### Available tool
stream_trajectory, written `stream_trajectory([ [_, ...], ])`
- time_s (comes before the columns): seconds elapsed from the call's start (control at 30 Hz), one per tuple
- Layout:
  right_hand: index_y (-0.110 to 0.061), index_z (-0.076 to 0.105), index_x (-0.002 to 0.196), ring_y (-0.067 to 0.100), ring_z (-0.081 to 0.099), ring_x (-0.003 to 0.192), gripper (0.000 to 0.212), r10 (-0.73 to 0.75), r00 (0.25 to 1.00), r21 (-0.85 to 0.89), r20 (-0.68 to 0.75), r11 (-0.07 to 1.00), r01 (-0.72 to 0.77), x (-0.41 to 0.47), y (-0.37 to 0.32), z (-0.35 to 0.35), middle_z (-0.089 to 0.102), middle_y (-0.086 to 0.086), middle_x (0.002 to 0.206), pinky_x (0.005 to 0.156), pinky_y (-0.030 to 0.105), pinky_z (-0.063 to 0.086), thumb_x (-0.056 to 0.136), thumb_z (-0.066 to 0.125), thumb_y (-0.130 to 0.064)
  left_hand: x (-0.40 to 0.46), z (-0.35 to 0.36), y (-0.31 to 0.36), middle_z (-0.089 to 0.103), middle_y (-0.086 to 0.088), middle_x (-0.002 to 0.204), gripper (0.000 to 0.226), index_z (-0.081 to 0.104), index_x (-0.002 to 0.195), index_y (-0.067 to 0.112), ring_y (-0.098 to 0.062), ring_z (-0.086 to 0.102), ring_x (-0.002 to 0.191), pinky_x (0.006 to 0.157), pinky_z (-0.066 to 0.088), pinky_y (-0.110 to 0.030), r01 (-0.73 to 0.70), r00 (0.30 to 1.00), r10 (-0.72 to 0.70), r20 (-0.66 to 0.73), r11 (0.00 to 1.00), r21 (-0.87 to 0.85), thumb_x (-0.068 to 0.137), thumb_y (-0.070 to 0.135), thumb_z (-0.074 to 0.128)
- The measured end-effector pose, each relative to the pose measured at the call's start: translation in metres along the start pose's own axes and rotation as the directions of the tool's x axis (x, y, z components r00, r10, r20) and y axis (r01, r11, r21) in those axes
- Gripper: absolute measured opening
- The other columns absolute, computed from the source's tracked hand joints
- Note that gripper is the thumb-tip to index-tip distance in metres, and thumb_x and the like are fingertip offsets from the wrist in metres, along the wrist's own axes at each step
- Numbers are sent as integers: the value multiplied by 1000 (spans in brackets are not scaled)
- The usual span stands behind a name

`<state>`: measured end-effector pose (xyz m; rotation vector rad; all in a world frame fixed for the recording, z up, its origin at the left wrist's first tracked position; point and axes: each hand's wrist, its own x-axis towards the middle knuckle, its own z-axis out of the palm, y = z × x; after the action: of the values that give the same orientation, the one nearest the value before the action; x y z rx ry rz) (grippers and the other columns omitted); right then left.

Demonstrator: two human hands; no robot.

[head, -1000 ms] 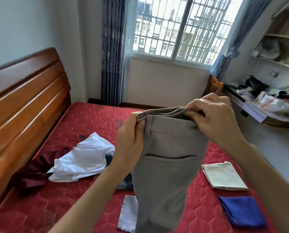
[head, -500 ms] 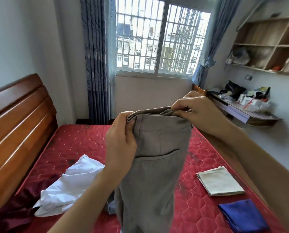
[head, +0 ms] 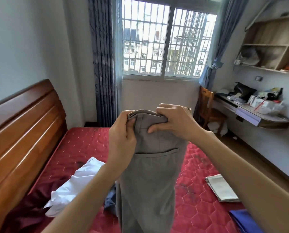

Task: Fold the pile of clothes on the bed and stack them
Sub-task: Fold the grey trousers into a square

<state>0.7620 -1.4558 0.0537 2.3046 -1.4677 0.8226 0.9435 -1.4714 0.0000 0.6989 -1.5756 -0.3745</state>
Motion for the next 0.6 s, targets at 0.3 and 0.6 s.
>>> stream_trajectory([
  [0.3, -22, 35, 54, 5, 41, 49, 58, 118, 993, -63, 15, 991, -116, 36, 0, 34, 40, -6, 45, 55, 21, 29, 75, 61, -69, 26, -19, -49, 65, 14, 98, 19, 53, 114, 18, 4, 62, 87, 77, 50, -15, 132, 990, -122, 70, 978, -160, 97, 9, 53],
  [0.6, -10, 61, 63, 16, 52, 58, 55, 228, 964, -12, -135, 973, -231, 53, 33, 4, 54, 3, 55, 59, 34, 36, 81, 61, -62, -35, -11, -133, 70, 5, 98, 23, 62, 98, 23, -16, 68, 93, 73, 53, -18, 458, 873, -377, 310, 852, -255, 82, 11, 74],
])
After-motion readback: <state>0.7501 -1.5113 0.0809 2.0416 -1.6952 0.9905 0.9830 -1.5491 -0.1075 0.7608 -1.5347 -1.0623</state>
